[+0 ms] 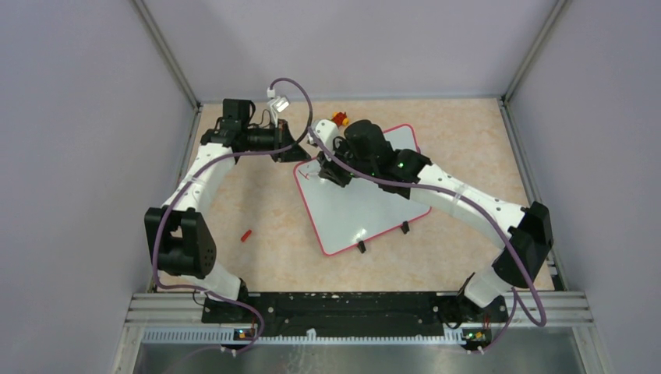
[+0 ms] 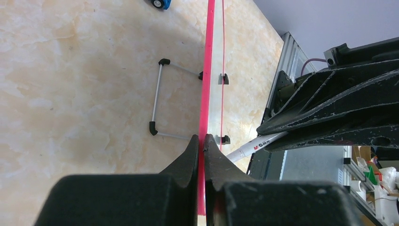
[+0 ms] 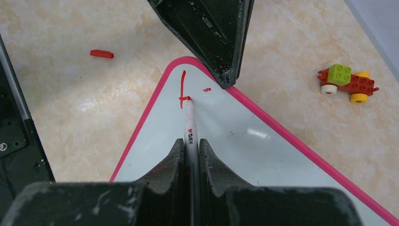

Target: Write a sentence on the whiteboard

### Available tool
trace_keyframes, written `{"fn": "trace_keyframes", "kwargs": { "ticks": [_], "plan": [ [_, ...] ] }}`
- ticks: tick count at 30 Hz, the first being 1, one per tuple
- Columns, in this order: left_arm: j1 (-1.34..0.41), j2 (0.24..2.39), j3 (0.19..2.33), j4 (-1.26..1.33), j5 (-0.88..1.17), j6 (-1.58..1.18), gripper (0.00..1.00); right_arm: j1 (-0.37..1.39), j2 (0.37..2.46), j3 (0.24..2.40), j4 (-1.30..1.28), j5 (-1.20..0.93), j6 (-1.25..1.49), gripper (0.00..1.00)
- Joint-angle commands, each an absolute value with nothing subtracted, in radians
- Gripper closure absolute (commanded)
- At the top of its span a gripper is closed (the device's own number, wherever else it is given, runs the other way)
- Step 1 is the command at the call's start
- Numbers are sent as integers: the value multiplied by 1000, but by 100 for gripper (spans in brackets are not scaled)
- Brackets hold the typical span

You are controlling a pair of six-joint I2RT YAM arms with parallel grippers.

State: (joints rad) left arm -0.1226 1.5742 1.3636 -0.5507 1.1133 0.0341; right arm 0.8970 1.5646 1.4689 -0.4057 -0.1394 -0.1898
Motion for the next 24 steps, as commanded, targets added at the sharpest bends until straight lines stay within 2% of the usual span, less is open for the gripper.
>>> {"fn": "trace_keyframes", "kwargs": {
  "ticks": [1,24],
  "plan": [
    [-147,1592,1388,-579,1126,51,100,878,1548,1519,-358,-91,-179,100],
    [-147,1591,1387,-581,1122,57,100,901,1542,1479,-373,-108,-182,100]
  ]
}}
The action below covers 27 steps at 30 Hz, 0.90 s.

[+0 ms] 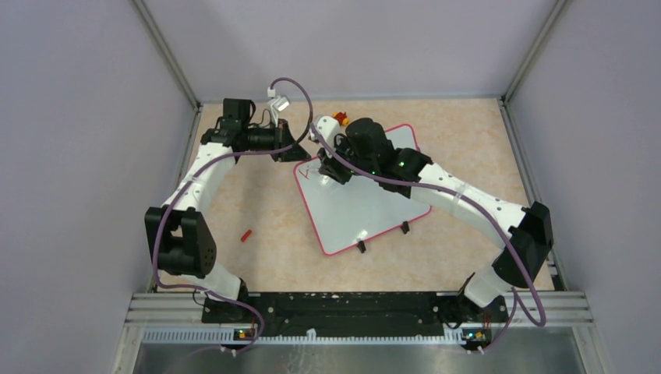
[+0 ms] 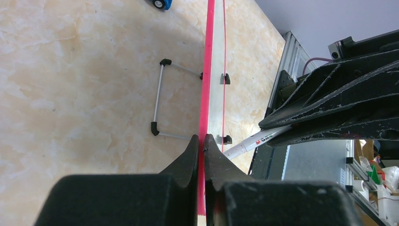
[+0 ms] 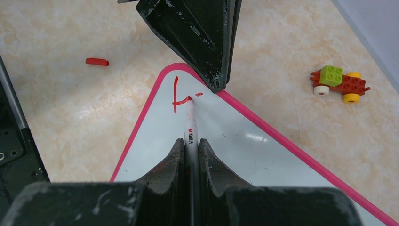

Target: Write a sentence on the whiteboard

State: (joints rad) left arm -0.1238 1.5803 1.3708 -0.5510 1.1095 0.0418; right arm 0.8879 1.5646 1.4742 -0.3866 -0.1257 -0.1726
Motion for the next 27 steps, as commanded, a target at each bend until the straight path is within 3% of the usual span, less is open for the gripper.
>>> {"fn": "trace_keyframes", "kwargs": {
  "ticks": [1,27],
  "plan": [
    [-147,1590,1387,-582,1123,57,100,905,1544,1476,-375,-107,-182,100],
    [-147,1589,1388,-586,1118,61,100,921,1524,1424,-388,-106,-192,100]
  ]
}}
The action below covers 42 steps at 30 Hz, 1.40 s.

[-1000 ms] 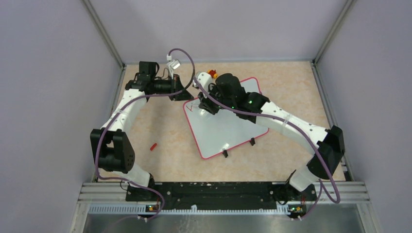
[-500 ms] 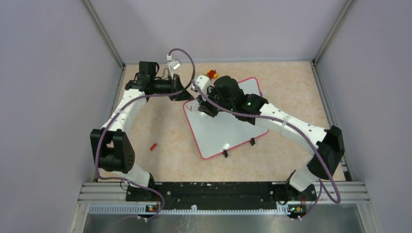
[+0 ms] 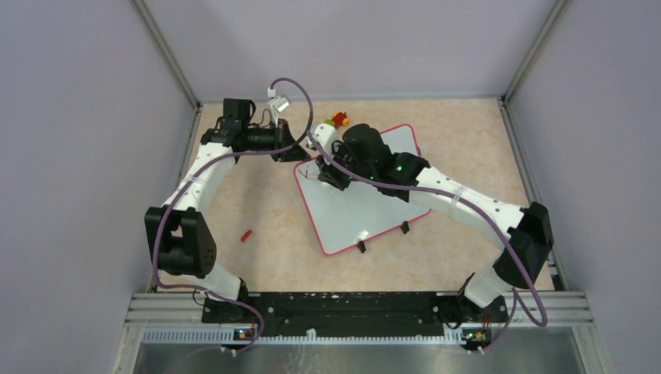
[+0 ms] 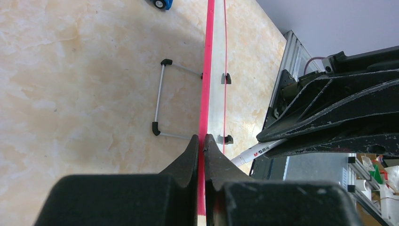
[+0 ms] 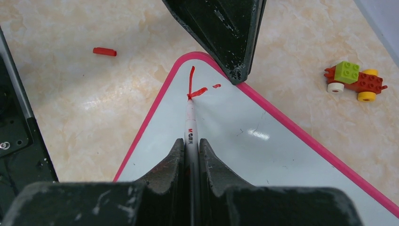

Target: Write a sentence on the whiteboard

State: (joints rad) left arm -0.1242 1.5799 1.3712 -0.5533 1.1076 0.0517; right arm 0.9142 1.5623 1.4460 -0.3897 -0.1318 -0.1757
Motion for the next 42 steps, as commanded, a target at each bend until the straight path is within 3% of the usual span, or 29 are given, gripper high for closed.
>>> {"fn": "trace_keyframes", "kwargs": {
  "ticks": [1,17,42],
  "plan": [
    [-147,1590,1389,-586,1117,62,100,920,1520,1418,-388,-109,-192,100],
    [-149,1591,1388,-588,1116,63,100,942,1492,1329,-398,-148,-187,100],
    [-153,1592,1396,-592,1114,62,100,892,1490,1451,-370,-86,-194,100]
  ]
}}
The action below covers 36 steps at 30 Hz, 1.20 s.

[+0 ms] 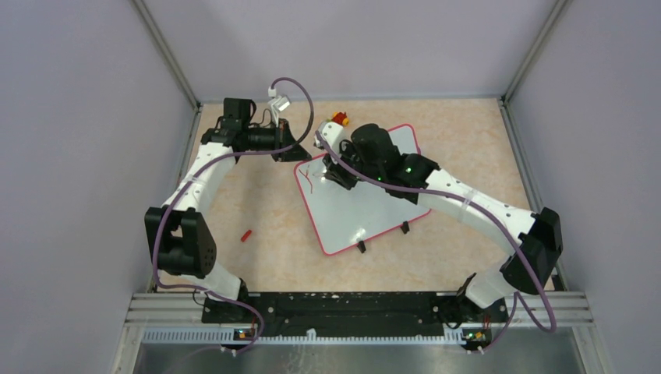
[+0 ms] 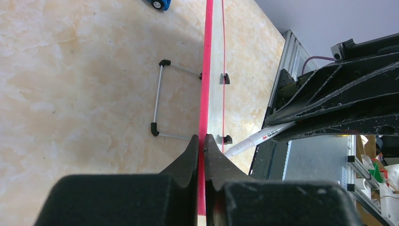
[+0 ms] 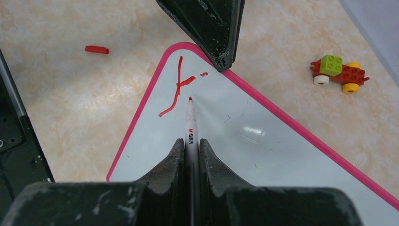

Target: Write a sentence on the whiteboard

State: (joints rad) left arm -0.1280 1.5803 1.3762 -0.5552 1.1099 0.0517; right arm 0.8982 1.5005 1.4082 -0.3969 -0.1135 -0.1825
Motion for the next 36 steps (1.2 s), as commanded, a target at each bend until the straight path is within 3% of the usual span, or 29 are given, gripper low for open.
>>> {"fn": "trace_keyframes", "kwargs": {
  "ticks": [1,36],
  "plan": [
    [-153,1592,1397,-592,1114,62,100,891,1494,1451,-366,-84,-196,100],
    [-155,1599,1401,-597,1110,67,100,878,1467,1373,-399,-104,-216,100]
  ]
}}
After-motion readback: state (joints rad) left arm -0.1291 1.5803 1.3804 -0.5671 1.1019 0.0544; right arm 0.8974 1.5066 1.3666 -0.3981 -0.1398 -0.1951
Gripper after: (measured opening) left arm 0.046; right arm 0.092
